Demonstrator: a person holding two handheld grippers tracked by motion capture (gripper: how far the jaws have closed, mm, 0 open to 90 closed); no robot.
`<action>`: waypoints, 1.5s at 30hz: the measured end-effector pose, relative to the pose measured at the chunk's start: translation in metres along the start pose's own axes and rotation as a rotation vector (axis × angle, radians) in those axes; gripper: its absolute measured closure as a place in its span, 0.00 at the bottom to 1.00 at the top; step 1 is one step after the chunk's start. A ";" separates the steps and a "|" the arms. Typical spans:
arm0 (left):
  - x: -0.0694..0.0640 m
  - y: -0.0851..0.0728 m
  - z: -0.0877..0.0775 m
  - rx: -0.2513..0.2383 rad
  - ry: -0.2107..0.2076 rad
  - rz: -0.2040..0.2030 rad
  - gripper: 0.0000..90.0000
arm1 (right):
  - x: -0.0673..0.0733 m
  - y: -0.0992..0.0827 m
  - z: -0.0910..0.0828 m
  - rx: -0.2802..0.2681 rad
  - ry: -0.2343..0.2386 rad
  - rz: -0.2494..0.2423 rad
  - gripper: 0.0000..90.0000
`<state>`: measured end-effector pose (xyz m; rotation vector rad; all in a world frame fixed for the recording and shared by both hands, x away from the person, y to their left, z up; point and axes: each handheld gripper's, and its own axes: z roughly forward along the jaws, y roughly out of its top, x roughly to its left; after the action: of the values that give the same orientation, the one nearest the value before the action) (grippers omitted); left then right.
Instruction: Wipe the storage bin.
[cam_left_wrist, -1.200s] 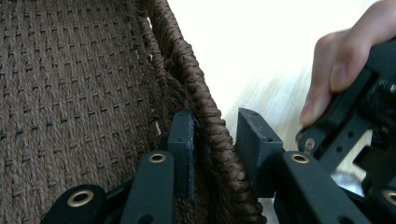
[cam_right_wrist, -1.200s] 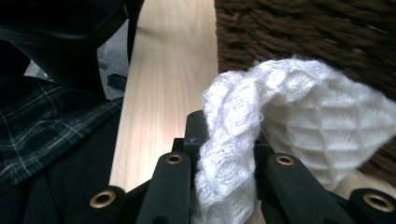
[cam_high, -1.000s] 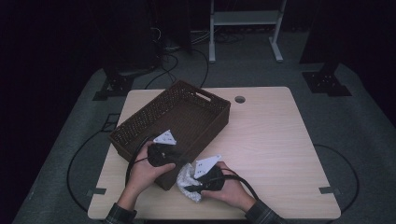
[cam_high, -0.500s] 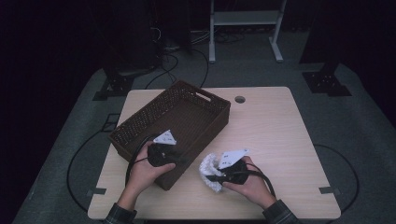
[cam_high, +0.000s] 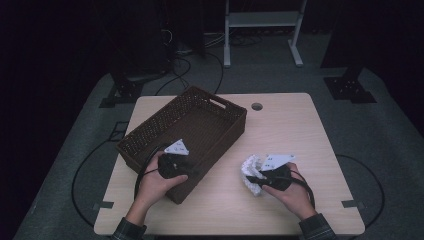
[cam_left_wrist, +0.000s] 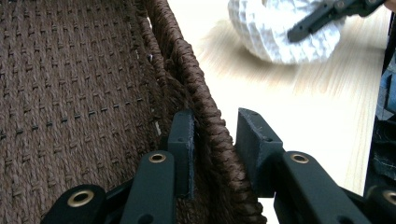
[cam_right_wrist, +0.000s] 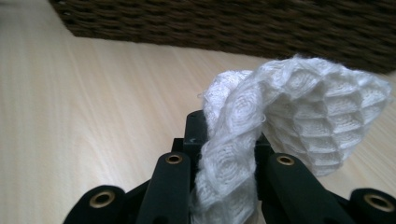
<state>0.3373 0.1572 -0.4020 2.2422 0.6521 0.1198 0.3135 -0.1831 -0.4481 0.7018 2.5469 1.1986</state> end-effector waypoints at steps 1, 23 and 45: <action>0.000 0.000 0.000 0.000 0.000 0.000 0.75 | -0.003 -0.003 -0.002 0.000 -0.012 0.007 0.85; -0.007 0.003 -0.016 0.003 0.008 0.044 0.67 | -0.031 -0.038 -0.035 0.007 -0.158 0.121 0.85; -0.011 -0.012 -0.036 -0.011 -0.007 -0.012 0.82 | -0.035 -0.041 -0.040 0.001 -0.184 0.131 0.85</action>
<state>0.3125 0.1822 -0.3847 2.2269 0.6595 0.1086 0.3146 -0.2496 -0.4538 0.9456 2.3823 1.1152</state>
